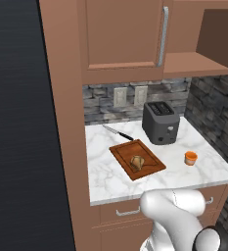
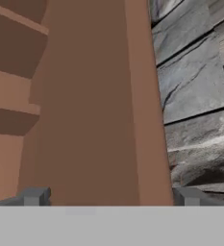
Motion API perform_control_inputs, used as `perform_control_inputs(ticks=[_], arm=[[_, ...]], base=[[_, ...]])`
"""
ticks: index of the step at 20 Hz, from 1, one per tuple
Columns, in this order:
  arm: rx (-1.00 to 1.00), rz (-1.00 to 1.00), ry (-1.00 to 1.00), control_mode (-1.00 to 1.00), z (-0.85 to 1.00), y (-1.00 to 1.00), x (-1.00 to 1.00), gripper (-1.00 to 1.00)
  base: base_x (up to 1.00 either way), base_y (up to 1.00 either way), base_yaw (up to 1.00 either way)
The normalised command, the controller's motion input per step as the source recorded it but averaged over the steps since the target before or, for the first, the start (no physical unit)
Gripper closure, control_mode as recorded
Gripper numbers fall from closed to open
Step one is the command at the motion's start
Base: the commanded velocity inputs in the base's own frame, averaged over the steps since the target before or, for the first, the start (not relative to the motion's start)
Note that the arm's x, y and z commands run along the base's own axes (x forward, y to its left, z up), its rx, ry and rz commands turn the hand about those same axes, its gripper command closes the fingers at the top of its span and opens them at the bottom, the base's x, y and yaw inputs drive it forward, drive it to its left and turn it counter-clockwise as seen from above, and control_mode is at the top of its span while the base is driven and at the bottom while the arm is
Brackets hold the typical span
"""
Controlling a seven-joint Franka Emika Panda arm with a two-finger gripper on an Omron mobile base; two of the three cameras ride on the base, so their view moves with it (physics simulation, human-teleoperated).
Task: Pick the bread, place it on the cutting board, pick the jam, place it on the counter, and close the cabinet.
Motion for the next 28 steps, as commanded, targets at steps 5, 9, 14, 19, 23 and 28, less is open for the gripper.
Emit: perform_control_inputs(ticks=[5,9,14,19,23,28], arm=[[0.0,0.37,0.0,-1.0,0.0,0.36,0.07,-1.0],[0.0,0.37,0.0,-1.0,0.0,0.39,0.35,-1.0],[0.0,0.35,0.0,-1.0,0.0,0.37,0.7,-1.0],[0.0,0.28,0.0,-1.0,-0.03,0.44,0.68,-1.0],[-0.02,0.25,0.0,-1.0,-0.16,0.74,0.47,-1.0],[-0.04,0.23,0.0,-1.0,-0.1,0.89,0.38,-1.0]], base=[[0.0,0.0,0.0],[0.0,0.0,0.0],[0.0,0.0,0.0],[0.0,0.0,0.0],[0.0,0.0,0.0],[0.0,0.0,0.0]])
